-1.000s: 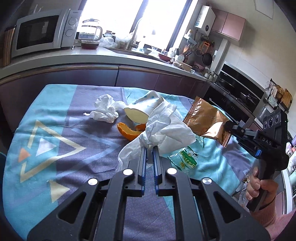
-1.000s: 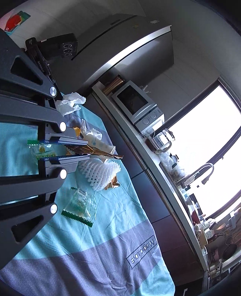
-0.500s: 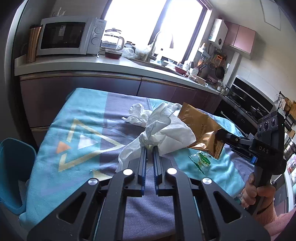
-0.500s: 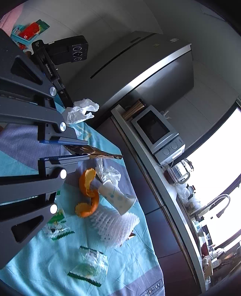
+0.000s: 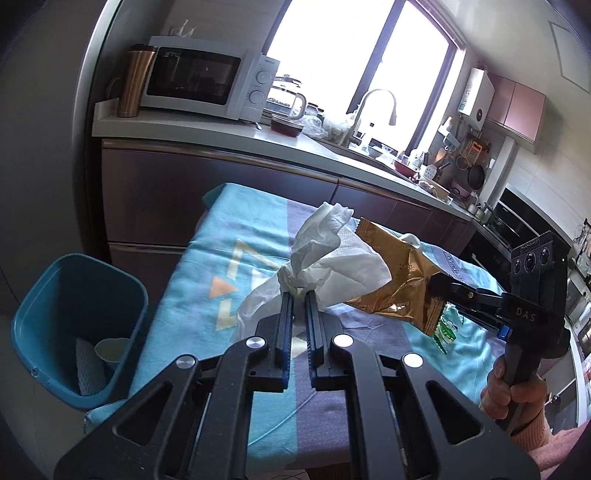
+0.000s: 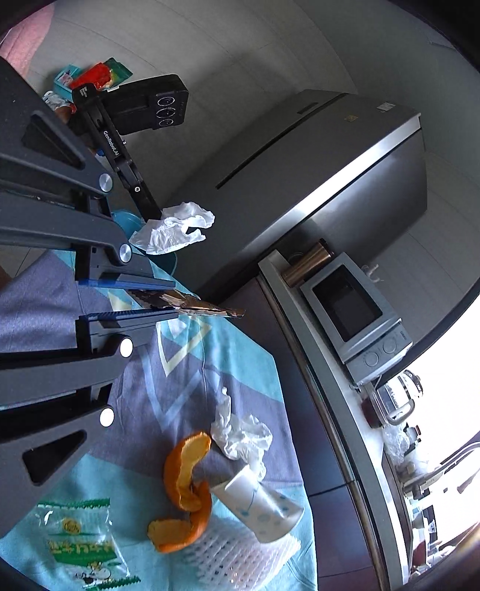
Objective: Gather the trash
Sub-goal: 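Carry the tissue and gold wrapper in both tools to the teal bin, then open both tools over the teal bin, dropping tissue and wrapper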
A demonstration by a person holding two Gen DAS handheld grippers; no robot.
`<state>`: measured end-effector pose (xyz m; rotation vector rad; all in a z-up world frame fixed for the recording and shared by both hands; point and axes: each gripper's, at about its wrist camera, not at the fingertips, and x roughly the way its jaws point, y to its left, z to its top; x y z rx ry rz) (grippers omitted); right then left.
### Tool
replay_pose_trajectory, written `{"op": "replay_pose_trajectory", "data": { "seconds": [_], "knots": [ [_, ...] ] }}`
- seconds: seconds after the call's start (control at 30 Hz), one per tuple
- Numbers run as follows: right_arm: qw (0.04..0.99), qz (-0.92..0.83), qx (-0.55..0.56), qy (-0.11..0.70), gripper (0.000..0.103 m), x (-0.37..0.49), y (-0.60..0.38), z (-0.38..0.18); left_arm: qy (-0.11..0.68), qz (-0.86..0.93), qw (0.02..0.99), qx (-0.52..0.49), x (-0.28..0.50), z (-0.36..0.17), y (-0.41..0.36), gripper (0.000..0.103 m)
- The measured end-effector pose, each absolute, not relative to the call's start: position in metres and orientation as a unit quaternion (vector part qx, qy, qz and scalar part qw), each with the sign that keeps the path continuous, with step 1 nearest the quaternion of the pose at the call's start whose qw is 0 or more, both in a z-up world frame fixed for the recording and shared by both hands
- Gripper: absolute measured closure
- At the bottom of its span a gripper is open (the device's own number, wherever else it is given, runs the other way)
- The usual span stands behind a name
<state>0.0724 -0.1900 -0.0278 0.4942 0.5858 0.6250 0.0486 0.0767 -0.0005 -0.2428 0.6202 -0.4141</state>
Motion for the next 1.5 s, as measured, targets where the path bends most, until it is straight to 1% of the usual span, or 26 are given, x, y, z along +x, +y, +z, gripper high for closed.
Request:
{"op": "replay_pose_trajectory", "data": {
  "seconds": [0.27,0.5,0.83,1.3,1.5],
  "knots": [
    [0.860,0.349,0.220,0.301,0.094,0.093,-0.143,-0.025,0.293,-0.147,0.935,-0.136,0.040,-0.001,0.127,0.096],
    [0.844,0.392,0.182,0.318,0.094,0.109,-0.095,-0.021,0.287,-0.093,0.942,-0.149,0.037,-0.002,0.173,0.096],
    [0.819,0.433,0.145,0.349,0.094,0.128,-0.029,-0.026,0.294,-0.030,0.943,-0.156,0.039,-0.016,0.224,0.096],
    [0.802,0.432,0.112,0.396,0.093,0.153,0.031,-0.047,0.337,0.020,0.925,-0.175,0.056,-0.056,0.265,0.096],
    [0.797,0.426,0.097,0.418,0.093,0.161,0.051,-0.061,0.354,0.033,0.916,-0.185,0.064,-0.075,0.272,0.095]
  ]
}}
